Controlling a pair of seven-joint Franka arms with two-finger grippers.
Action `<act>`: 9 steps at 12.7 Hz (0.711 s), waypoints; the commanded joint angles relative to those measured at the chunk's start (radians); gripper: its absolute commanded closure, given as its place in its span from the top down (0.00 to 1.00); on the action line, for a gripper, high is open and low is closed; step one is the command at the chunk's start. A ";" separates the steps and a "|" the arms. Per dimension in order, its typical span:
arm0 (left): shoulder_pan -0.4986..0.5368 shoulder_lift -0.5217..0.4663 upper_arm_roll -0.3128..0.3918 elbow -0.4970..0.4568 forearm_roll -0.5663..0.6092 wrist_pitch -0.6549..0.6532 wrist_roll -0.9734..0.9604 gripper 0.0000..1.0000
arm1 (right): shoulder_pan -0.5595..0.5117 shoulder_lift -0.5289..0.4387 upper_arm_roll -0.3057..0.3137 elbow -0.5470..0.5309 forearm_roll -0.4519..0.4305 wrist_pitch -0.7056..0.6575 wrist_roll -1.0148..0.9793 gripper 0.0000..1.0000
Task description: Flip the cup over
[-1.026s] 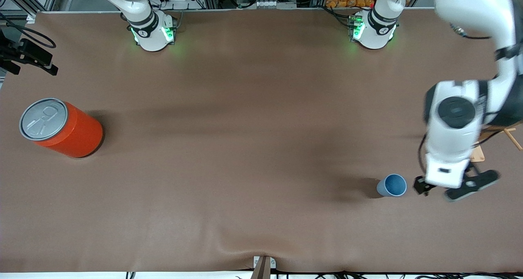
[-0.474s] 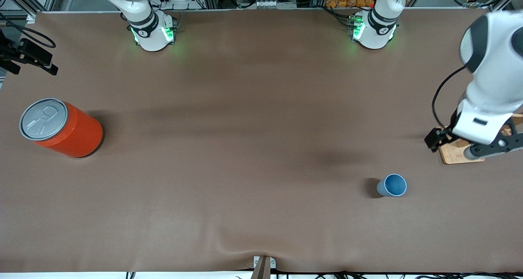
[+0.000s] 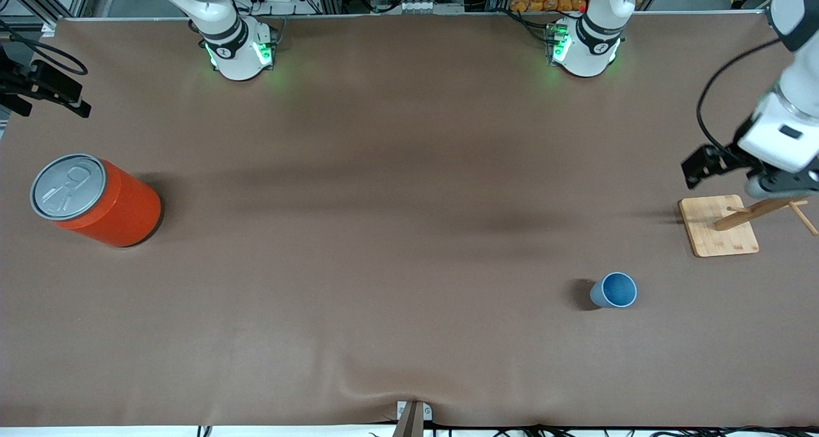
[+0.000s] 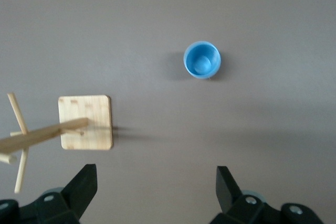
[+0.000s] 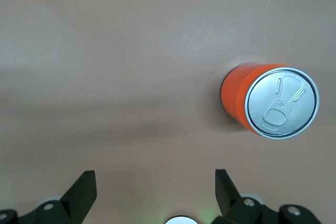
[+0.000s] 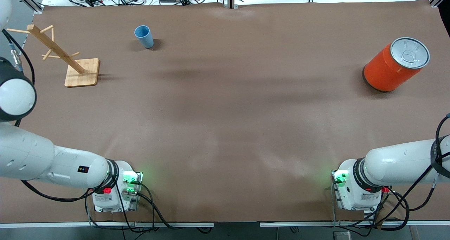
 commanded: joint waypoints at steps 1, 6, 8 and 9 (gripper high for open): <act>0.066 -0.067 -0.070 -0.015 -0.071 -0.094 0.097 1.00 | 0.000 0.004 -0.001 0.017 0.010 -0.016 -0.010 1.00; 0.090 -0.067 -0.055 0.052 -0.162 -0.206 0.184 1.00 | -0.001 0.004 0.001 0.015 0.010 -0.017 -0.010 1.00; 0.087 -0.049 -0.058 0.061 -0.165 -0.206 0.176 1.00 | -0.003 0.004 0.001 0.015 0.010 -0.023 -0.011 1.00; 0.078 -0.046 -0.058 0.075 -0.163 -0.206 0.149 1.00 | -0.003 0.004 0.001 0.015 0.010 -0.023 -0.011 1.00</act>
